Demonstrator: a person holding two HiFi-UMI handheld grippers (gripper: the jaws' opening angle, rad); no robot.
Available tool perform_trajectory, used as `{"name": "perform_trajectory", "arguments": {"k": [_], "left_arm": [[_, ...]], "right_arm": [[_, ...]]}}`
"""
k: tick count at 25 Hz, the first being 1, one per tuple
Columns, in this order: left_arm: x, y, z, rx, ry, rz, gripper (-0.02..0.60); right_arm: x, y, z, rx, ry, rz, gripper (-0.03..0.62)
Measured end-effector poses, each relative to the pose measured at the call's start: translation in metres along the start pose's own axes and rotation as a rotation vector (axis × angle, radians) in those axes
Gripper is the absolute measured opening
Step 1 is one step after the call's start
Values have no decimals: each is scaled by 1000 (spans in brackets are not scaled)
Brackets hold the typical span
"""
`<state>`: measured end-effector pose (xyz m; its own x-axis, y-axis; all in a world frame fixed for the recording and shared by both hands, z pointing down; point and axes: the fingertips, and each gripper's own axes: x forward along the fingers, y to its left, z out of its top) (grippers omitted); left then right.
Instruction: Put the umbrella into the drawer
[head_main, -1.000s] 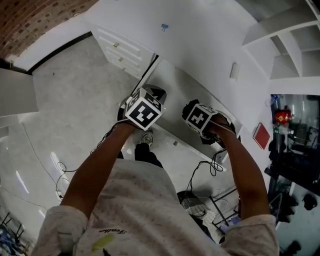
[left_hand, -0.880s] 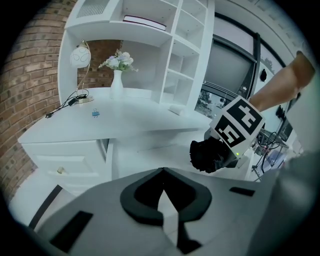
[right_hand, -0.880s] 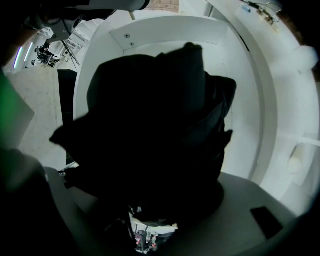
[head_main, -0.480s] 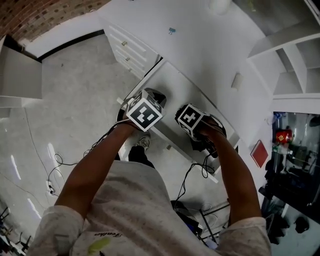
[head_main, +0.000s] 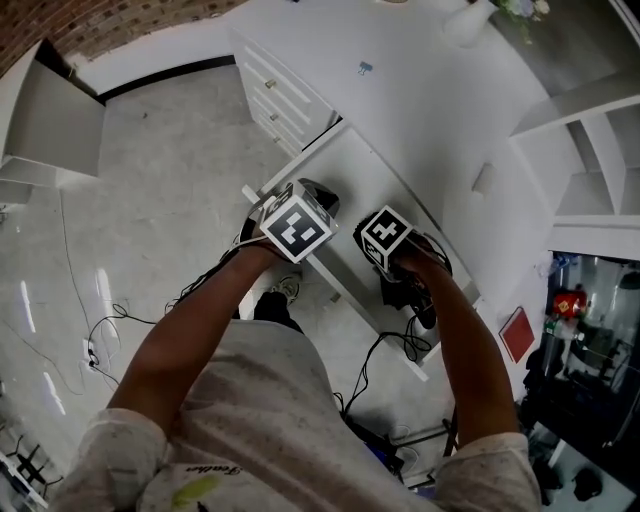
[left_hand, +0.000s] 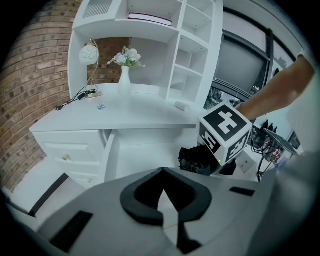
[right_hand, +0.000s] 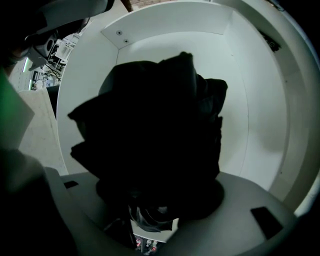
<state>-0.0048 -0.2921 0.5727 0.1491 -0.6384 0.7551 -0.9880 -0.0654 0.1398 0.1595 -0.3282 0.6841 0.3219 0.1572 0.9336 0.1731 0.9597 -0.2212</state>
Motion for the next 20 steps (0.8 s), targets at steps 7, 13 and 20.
{"name": "perform_trajectory", "arguments": {"k": [7,13,20], "left_arm": [[-2,2,-2,-17,-3,31,-3],[0,-3,-8,-35,2,44,-3],[1,-6,-12,-47,3,54,-3]], "right_arm": [[4,-3,5,-1,-31,5,253],[10,-3,9,2,-56,6,255],[11,-5,14,1,-85,16,255]]}}
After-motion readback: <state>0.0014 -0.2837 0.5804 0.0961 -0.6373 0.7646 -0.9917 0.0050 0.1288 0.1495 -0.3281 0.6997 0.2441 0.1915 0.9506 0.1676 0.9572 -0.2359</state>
